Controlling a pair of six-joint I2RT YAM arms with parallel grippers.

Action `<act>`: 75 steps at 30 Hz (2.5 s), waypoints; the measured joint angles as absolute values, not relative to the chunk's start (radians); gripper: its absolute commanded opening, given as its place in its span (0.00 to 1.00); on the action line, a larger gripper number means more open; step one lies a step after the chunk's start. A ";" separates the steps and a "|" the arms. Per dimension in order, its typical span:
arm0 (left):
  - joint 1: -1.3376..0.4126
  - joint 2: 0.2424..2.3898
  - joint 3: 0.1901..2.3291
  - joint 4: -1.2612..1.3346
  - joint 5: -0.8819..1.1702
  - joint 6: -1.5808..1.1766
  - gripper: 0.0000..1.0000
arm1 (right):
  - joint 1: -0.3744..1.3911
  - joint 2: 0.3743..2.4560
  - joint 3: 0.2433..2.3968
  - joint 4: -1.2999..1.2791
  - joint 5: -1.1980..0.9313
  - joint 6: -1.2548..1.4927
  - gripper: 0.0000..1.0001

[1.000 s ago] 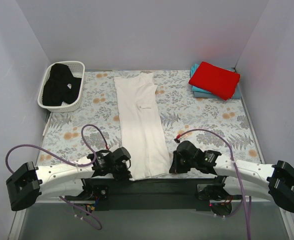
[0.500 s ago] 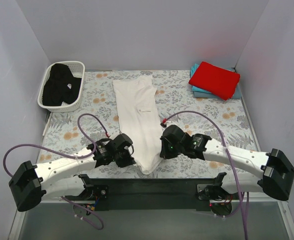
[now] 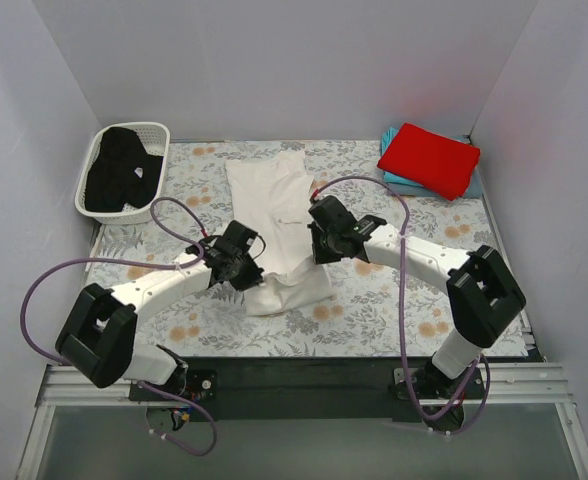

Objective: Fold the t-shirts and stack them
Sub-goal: Fold the tshirt

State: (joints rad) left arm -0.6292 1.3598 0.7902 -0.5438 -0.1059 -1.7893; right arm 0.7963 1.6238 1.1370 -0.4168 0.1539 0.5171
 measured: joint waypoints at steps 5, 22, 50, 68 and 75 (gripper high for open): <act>-0.546 1.458 0.858 -0.499 -0.108 -1.759 0.00 | 0.720 1.731 1.228 -0.363 0.134 0.482 0.01; -0.376 1.648 1.017 -0.426 -0.082 -1.697 0.00 | 0.574 1.956 1.471 -0.288 -0.015 0.456 0.01; -0.223 1.827 1.190 -0.350 0.074 -1.600 0.00 | 0.469 2.083 1.544 -0.239 -0.166 0.468 0.01; -0.120 1.761 1.168 -0.260 0.215 -1.549 0.16 | 0.421 2.021 1.565 -0.213 -0.239 0.418 0.52; -0.234 1.759 1.132 -0.236 0.284 -1.569 0.00 | 0.537 1.983 1.536 -0.172 -0.297 0.415 0.43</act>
State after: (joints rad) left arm -0.2344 1.7592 1.1320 -0.2356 0.2840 -1.5692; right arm 0.5373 1.9835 1.5364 -0.1719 -0.2970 0.4149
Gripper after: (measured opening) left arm 0.007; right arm 0.444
